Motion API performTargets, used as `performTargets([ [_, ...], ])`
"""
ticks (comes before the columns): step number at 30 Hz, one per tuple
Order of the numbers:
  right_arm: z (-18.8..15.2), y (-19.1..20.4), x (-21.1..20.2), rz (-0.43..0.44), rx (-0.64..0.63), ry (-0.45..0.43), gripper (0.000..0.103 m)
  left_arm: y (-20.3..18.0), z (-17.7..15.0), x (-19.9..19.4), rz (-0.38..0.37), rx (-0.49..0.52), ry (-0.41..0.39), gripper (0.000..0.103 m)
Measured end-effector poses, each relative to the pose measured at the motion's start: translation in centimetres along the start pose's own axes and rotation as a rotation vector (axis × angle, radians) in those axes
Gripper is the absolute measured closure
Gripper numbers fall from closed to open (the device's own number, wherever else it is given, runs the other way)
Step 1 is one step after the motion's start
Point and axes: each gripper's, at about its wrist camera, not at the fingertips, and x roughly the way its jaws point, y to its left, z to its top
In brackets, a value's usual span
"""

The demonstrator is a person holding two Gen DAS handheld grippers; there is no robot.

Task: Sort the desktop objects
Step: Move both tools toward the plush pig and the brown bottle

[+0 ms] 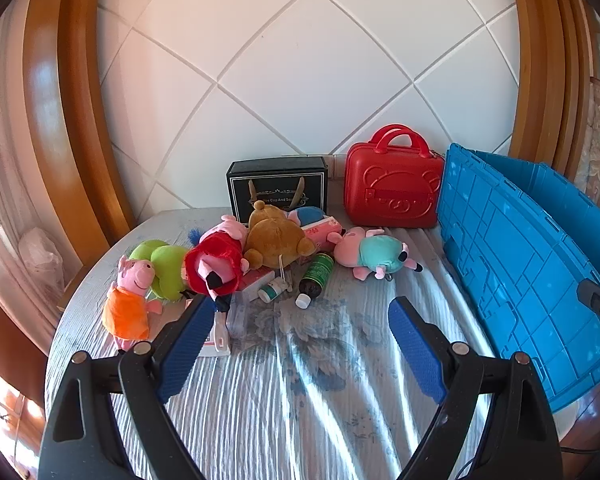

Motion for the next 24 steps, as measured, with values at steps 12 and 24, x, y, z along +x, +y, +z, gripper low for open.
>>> performTargets([
  [12, 1.0, -0.4, 2.6, 0.000, -0.001, 0.026, 0.000, -1.4, 1.1, 4.1, -0.034, 0.024, 0.042, 0.014],
  [24, 4.6, 3.5, 12.4, 0.079, -0.056, 0.111, 0.000, -3.5, 2.3, 15.8, -0.154, 0.047, 0.191, 0.014],
])
